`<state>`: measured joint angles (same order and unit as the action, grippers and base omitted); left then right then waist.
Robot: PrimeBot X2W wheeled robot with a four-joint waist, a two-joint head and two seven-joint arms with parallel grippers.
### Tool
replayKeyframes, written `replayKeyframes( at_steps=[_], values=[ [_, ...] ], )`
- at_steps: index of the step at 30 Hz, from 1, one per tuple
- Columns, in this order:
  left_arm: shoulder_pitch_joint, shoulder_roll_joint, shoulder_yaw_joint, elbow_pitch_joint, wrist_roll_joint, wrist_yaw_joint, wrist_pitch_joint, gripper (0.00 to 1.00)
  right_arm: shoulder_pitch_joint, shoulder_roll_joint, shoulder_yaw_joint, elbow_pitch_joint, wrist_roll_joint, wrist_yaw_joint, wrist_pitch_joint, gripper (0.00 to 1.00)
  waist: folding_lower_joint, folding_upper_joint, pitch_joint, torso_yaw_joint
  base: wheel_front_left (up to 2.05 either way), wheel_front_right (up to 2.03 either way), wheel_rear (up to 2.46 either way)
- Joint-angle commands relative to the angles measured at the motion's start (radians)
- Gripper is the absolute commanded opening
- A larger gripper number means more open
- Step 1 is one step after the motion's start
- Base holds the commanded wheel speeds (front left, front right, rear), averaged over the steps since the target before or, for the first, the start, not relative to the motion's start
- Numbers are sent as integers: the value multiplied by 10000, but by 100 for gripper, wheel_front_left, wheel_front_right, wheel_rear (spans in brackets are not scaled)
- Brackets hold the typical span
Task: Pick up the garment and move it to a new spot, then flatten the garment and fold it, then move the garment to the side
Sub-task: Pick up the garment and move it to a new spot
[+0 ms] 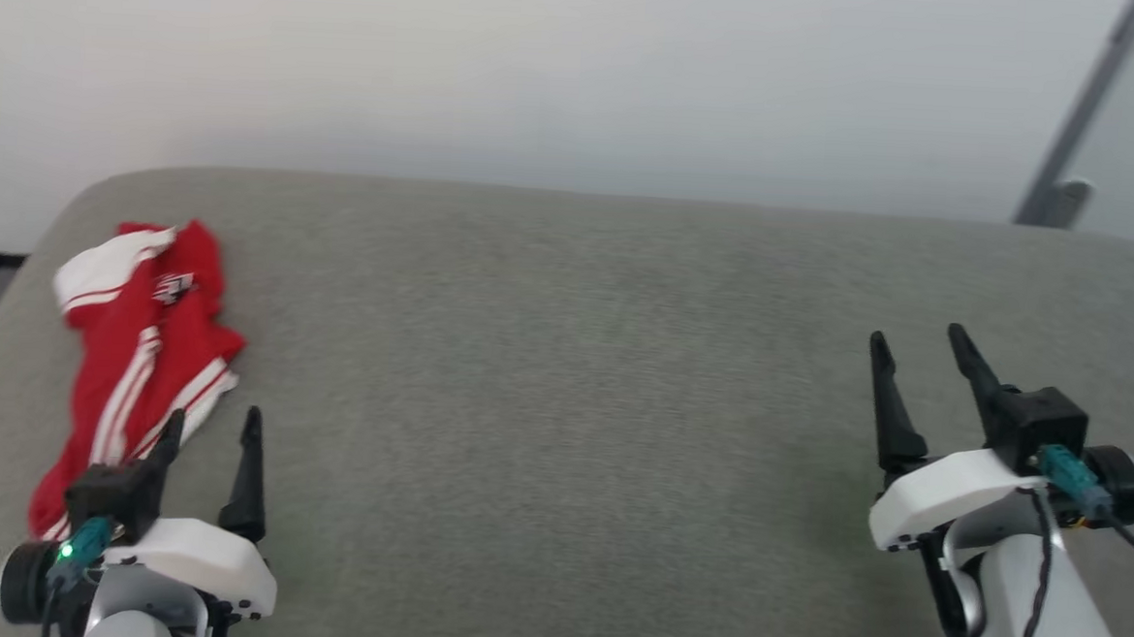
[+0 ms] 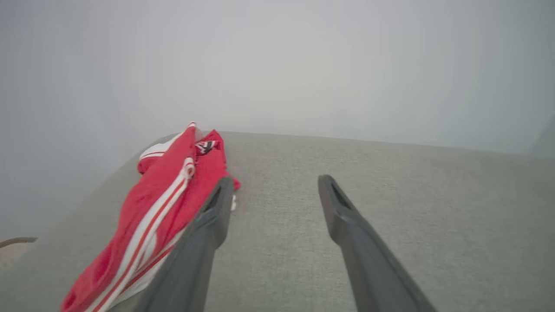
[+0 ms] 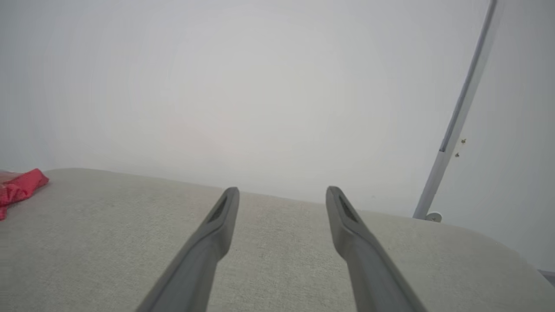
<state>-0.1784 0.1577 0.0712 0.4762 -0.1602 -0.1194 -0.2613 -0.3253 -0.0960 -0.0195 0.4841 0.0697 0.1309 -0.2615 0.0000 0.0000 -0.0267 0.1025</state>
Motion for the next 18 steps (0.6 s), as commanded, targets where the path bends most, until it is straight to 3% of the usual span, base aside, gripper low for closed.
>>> replayKeyframes(
  at_steps=[1, 18],
  values=[
    [204, -35, 179, -130, 45, 109, -54, 100, 89, 110, 173, -55, 70, -3, -51, 100, 0, 0, 27, 580, 0, 0, 0],
    [1313, -512, 1022, -1060, 140, 386, -54, 100, 382, 454, 2010, -47, 887, -3, -52, 100, 0, 0, 39, 3290, 0, 0, 0]
  ],
)
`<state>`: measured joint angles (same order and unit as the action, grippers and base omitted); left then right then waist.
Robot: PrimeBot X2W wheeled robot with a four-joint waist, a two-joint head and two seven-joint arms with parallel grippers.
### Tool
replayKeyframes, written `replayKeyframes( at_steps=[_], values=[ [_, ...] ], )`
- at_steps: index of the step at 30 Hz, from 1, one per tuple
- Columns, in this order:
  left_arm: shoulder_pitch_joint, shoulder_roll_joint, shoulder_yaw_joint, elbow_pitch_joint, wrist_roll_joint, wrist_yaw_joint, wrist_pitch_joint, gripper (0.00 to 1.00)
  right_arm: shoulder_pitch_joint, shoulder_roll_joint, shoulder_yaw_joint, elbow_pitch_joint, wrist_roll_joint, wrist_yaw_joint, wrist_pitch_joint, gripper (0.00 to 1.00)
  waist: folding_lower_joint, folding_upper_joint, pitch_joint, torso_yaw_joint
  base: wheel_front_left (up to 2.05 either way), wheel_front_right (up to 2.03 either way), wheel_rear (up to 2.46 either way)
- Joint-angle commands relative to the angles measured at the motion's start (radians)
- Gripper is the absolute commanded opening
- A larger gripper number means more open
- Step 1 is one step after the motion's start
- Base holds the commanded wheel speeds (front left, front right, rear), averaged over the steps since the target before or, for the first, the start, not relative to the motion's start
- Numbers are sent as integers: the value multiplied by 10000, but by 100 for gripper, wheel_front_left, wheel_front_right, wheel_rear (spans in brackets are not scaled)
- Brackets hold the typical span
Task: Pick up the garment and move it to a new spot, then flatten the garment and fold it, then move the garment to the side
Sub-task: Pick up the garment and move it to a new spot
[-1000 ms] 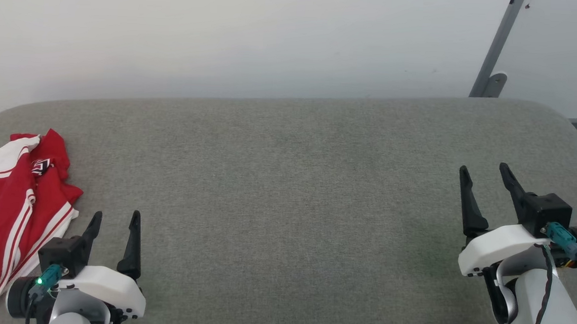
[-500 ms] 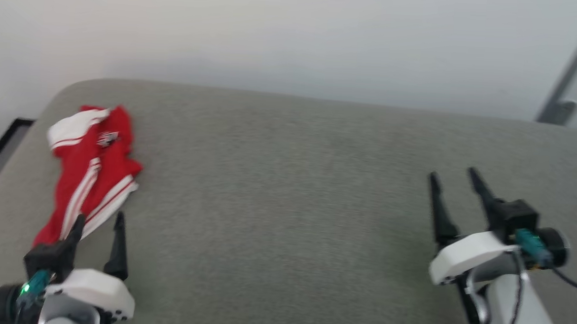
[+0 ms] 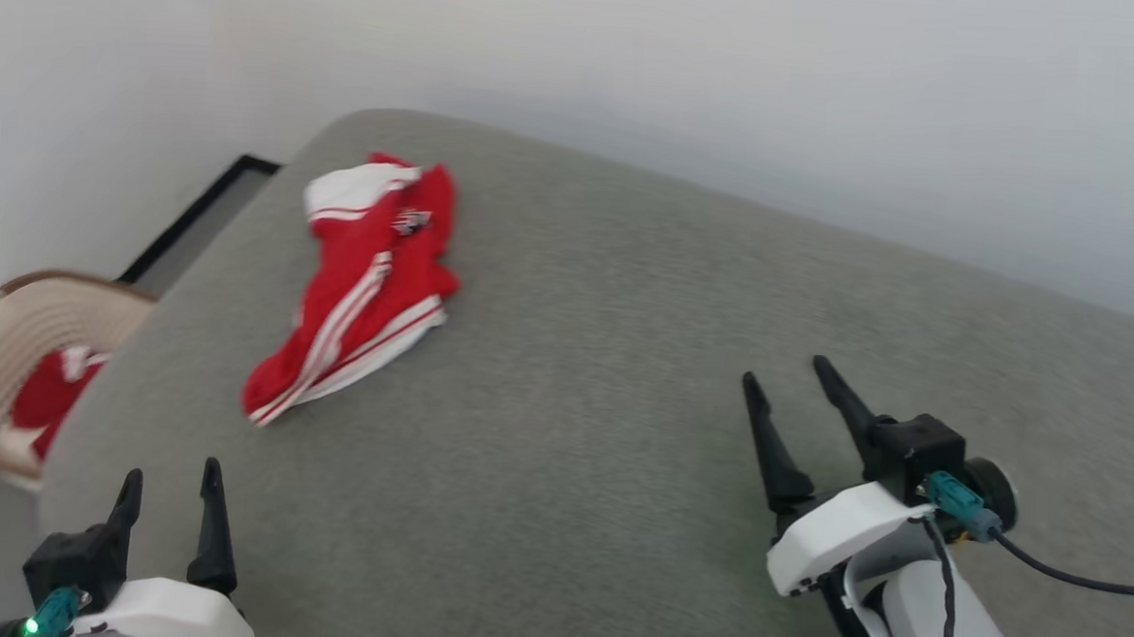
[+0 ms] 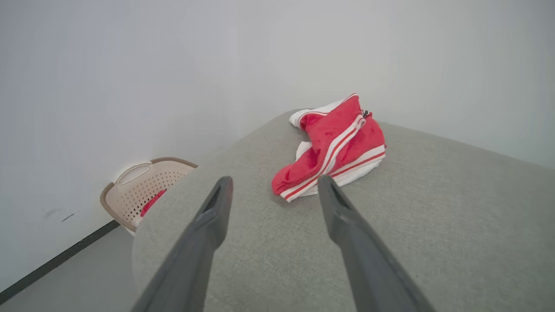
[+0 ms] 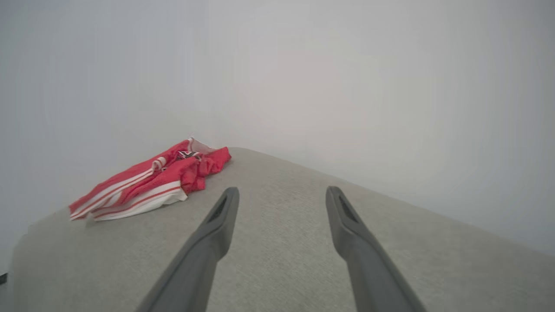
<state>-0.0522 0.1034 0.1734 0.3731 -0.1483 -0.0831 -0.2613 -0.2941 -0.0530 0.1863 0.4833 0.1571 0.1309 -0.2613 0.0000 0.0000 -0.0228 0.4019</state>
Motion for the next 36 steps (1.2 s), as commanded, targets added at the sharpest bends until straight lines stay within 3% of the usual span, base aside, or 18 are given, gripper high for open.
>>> replayKeyframes(
  at_steps=[1, 6, 13, 19, 23, 26, 28, 30, 36],
  values=[
    [113, 9, 27, -72, 20, 36, -54, 100, 74, 25, 33, -51, 104, -5, -53, 100, 0, 0, -5, 431, 0, 0, 0],
    [424, -186, 240, -402, -65, 132, -54, 100, 78, 14, 278, -46, 364, -5, -53, 100, 0, 0, -55, 948, 0, 0, 0],
    [818, -340, 318, -799, -109, 141, -54, 100, -162, 9, 427, 64, 357, -5, -54, 100, 0, 0, 72, 1031, 0, 0, 0],
    [-209, -20, -118, -504, 29, -237, -54, 100, -361, 5, 514, 62, 255, -5, -54, 100, 0, 0, 479, 211, 0, 0, 0],
    [-1707, 755, -751, 218, 1, -410, 6, 100, -598, 10, 629, -7, 142, -5, -54, 100, 0, 0, 966, -563, 0, 0, 0],
    [-2956, 1472, -1453, 1268, -402, -471, 749, 100, -736, 7, 654, -29, 69, -5, -53, 100, 0, 0, 1355, -1155, 0, 0, 0],
    [-3733, 1933, -2408, 1786, -1301, -481, 1316, 100, -808, 13, 601, 19, 41, -5, -54, 100, 0, 0, 1570, -1560, 0, 0, 0],
    [-4370, 2759, -3174, 2199, -2135, -461, 1898, 100, -876, 7, 561, 46, -9, -5, -54, 100, 0, 0, 1816, -1939, 0, 0, 0],
    [-5805, 4640, -4741, 3426, -4264, -459, 3640, 100, -1060, 11, 461, -114, -94, -5, -53, 100, 0, 0, 2553, -2910, 0, 0, 0]
  ],
)
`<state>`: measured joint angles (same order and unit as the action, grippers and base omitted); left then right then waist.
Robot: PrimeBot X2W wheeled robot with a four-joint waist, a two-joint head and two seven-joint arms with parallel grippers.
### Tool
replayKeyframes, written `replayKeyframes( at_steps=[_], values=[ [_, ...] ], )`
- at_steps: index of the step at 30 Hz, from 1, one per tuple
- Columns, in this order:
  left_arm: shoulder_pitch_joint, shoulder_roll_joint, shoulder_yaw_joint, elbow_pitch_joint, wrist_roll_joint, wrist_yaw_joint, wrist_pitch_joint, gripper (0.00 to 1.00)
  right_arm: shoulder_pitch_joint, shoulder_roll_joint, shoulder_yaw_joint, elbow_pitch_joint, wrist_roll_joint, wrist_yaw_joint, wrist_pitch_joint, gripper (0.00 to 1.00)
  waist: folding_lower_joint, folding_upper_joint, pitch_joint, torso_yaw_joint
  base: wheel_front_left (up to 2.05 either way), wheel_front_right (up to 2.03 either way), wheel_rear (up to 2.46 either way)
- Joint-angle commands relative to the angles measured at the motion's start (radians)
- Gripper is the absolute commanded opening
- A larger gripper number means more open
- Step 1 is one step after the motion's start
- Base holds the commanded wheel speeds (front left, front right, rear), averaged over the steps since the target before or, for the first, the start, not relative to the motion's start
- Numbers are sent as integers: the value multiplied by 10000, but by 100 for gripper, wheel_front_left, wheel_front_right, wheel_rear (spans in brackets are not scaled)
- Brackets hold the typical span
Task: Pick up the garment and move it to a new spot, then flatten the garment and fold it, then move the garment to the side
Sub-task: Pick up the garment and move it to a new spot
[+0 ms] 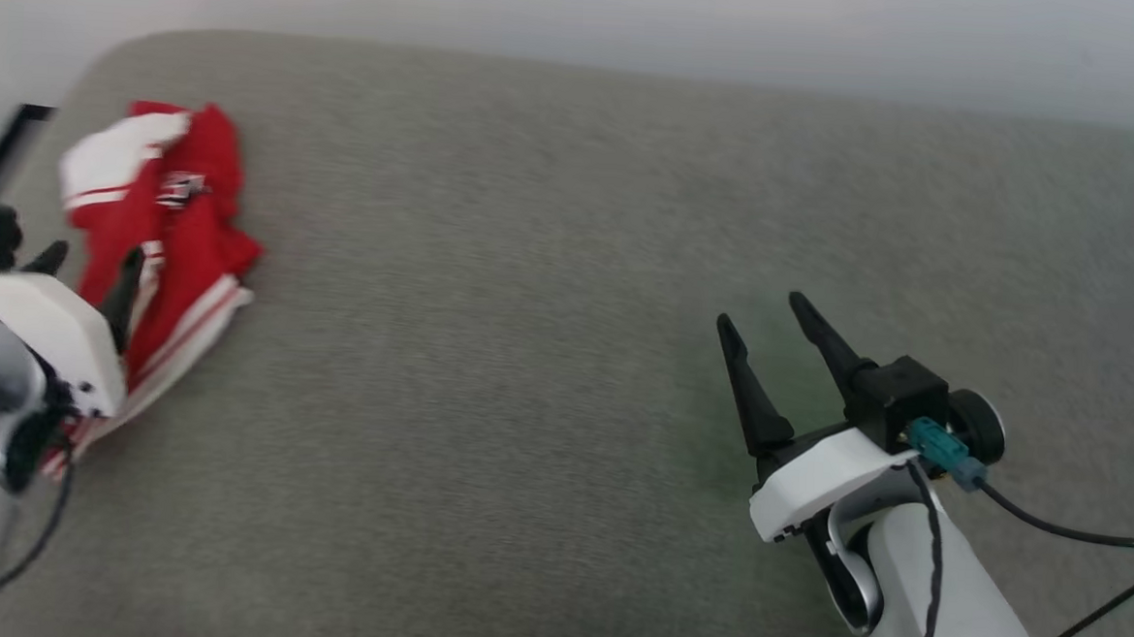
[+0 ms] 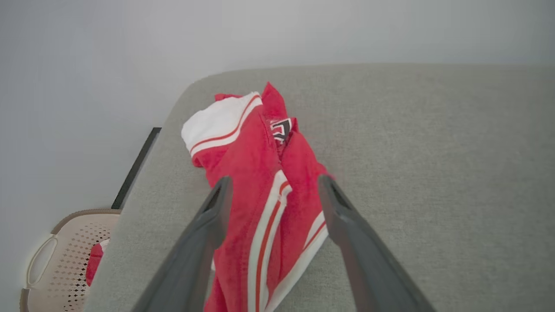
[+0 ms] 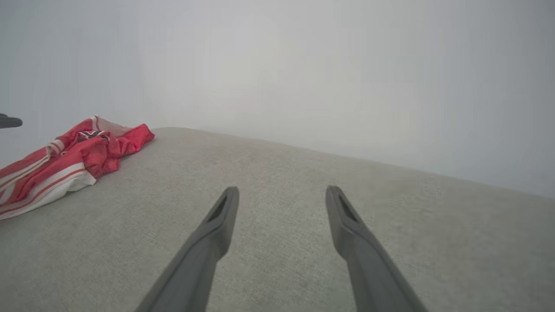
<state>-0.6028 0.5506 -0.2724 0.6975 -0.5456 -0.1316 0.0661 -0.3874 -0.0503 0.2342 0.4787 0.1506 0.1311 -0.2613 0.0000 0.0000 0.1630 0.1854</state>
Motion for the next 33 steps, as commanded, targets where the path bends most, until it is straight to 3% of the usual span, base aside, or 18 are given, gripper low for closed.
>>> replayKeyframes(
  at_steps=[1, 8, 19, 20, 21, 22, 33],
  values=[
    [-299, 169, -283, 182, -291, 27, 367, 100, -127, -16, -19, -68, -29, -7, -53, 100, 0, 0, 695, -744, 0, 0, 0],
    [-1402, 1494, -1351, 1574, -2430, 26, 2157, 100, -382, -2, -95, -348, -113, -5, -53, 100, 0, 0, 1524, -1510, 0, 0, 0],
    [-2026, 1696, -1921, 3248, -3244, 25, 2015, 100, -605, -10, -313, -672, -428, -7, -53, 100, 0, 0, 2112, -1793, 0, 0, 0],
    [-2063, 1682, -2013, 3304, -3298, 25, 1977, 85, -629, -8, -328, -693, -442, -7, -55, 100, 0, 0, 2133, -1782, 0, 0, 0],
    [-2093, 1698, -2107, 3331, -3324, 25, 1861, 40, -668, -6, -337, -717, -474, -7, -53, 100, 0, 0, 2142, -1766, 0, 0, 0],
    [-2124, 1701, -2183, 3330, -3369, 25, 1744, 3, -700, -6, -355, -736, -484, -5, -55, 100, 0, 0, 2129, -1744, 0, 0, 0],
    [-3163, 1881, -3683, 2510, -2620, 25, -285, 0, -328, -12, -284, -594, 8, -7, -53, 100, 0, 0, 1103, -1511, 0, 0, 0]
  ],
)
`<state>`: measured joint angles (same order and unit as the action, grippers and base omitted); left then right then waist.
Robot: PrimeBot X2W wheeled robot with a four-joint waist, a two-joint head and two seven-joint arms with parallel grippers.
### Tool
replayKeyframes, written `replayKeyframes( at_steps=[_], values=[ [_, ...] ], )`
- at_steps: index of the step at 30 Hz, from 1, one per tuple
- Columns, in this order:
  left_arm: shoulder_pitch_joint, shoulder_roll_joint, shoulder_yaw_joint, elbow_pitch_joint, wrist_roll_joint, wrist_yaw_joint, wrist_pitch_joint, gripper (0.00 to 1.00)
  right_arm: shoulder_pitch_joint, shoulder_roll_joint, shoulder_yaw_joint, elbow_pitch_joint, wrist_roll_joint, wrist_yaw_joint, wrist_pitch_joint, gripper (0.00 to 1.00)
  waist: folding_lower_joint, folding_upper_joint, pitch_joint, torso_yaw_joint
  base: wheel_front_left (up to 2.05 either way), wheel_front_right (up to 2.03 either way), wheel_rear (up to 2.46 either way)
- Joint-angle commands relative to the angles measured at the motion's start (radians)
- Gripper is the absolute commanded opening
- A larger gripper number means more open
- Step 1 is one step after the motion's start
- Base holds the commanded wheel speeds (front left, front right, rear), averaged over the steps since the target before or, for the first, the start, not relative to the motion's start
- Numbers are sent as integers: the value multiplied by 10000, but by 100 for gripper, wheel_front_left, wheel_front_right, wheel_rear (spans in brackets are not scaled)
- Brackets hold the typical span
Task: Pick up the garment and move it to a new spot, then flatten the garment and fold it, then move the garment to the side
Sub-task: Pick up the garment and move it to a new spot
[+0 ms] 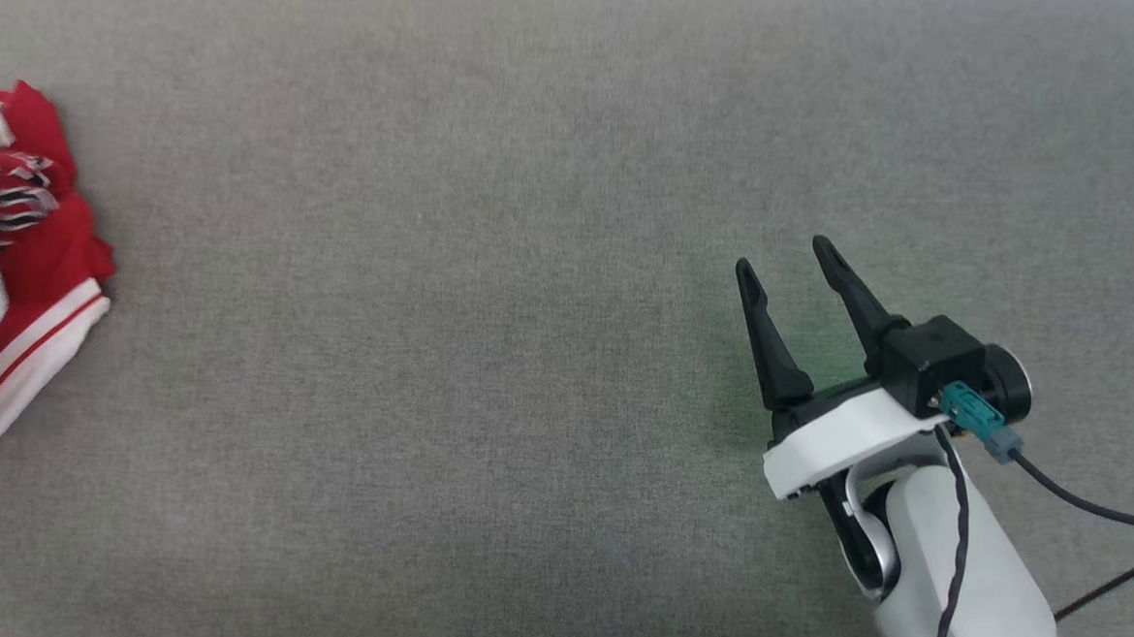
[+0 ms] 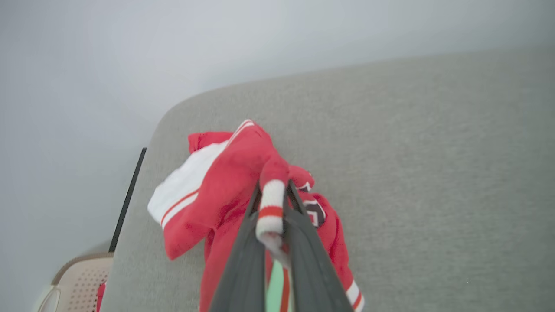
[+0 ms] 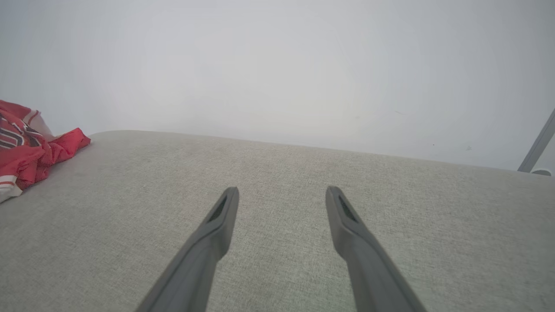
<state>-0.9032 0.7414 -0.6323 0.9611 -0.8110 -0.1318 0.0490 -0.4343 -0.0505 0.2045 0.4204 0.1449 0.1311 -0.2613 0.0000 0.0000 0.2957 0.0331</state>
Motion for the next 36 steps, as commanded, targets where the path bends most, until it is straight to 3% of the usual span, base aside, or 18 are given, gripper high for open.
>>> replayKeyframes(
  at_steps=[1, 6, 13, 17, 21, 30, 32, 36],
  values=[
    [-274, -23, -272, -390, 87, 27, -261, 0, 176, -10, 13, -17, 139, -7, -53, 100, 0, 0, -324, -11, 0, 0, 0],
    [-682, -37, -1479, -2320, -70, 27, -550, 0, 411, -9, -80, -130, 483, -7, -53, 100, 0, 0, -689, -303, 0, 0, 0],
    [-1366, 54, -2921, -5123, -864, 27, -101, 0, 635, -9, -262, -355, 882, -7, -55, 100, 0, 0, -778, -957, 0, 0, 0],
    [-1924, -275, -3608, -6476, -1653, 27, 276, 0, 800, -9, -381, -535, 1216, -7, -55, 100, 0, 0, -716, -1508, 0, 0, 0],
    [-2494, -828, -4363, -6573, -1664, 26, 426, 0, 797, -4, -355, -707, 1575, -5, -55, 100, 0, 0, -551, -2223, 0, 0, 0],
    [-2427, -2874, -6299, -6229, -1938, 26, 254, 0, 1154, -1, -855, -858, 1991, -5, -53, 100, 0, 0, -307, -3415, 0, 0, 0],
    [-2084, -3009, -6439, -6705, -2143, 26, 598, 0, 1219, -1, -976, -904, 2000, -5, -53, 100, 0, 0, -241, -3576, 0, 0, 0],
    [-1009, -2615, -6486, -7893, -1900, 26, 1723, 0, 1294, -6, -1047, -955, 2111, -7, -55, 100, 0, 0, -129, -3949, 0, 0, 0]
  ],
)
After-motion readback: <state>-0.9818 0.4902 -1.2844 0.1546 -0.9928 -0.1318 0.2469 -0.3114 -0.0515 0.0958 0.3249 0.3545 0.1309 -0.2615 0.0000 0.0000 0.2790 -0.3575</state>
